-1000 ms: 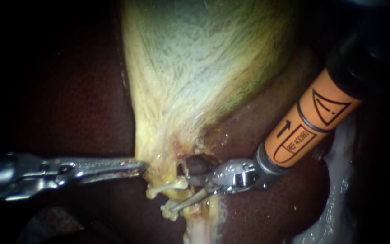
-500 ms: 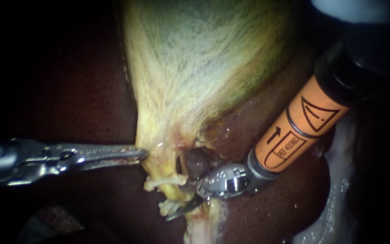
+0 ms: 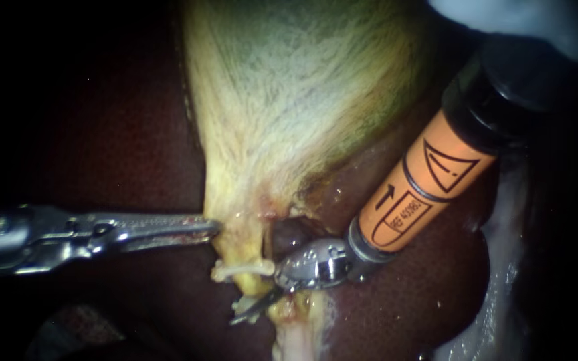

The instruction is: Go to the cutting position left tube

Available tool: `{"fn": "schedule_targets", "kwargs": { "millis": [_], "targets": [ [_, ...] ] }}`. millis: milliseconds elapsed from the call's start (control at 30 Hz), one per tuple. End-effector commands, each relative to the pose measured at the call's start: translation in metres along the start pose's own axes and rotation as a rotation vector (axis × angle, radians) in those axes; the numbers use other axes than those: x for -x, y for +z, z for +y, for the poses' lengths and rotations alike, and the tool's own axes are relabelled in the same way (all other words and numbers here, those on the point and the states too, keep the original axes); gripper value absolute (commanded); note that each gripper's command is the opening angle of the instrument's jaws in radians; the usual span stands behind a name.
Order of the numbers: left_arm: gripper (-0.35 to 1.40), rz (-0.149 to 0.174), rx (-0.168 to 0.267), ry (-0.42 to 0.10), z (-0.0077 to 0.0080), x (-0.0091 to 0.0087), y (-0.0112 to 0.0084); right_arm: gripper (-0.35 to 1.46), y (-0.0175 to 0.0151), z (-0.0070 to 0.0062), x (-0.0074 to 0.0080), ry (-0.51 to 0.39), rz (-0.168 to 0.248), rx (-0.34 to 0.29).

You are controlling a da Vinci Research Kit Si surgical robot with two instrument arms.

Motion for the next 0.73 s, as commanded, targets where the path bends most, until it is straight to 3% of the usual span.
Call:
{"fn": "schedule_targets", "kwargs": {
  "millis": [33,733],
  "targets": [
    [-0.23,0.000,0.000,0.001,0.0000,0.0000,0.0000,1.18,0.0000,-0.0001,0.0000,0.008,-0.001,-0.001],
    [-0.23,0.000,0.001,0.002,0.0000,-0.0002,0.0004,1.15,0.0001,-0.0003,0.0002,0.029,-0.004,-0.011]
  ]
}}
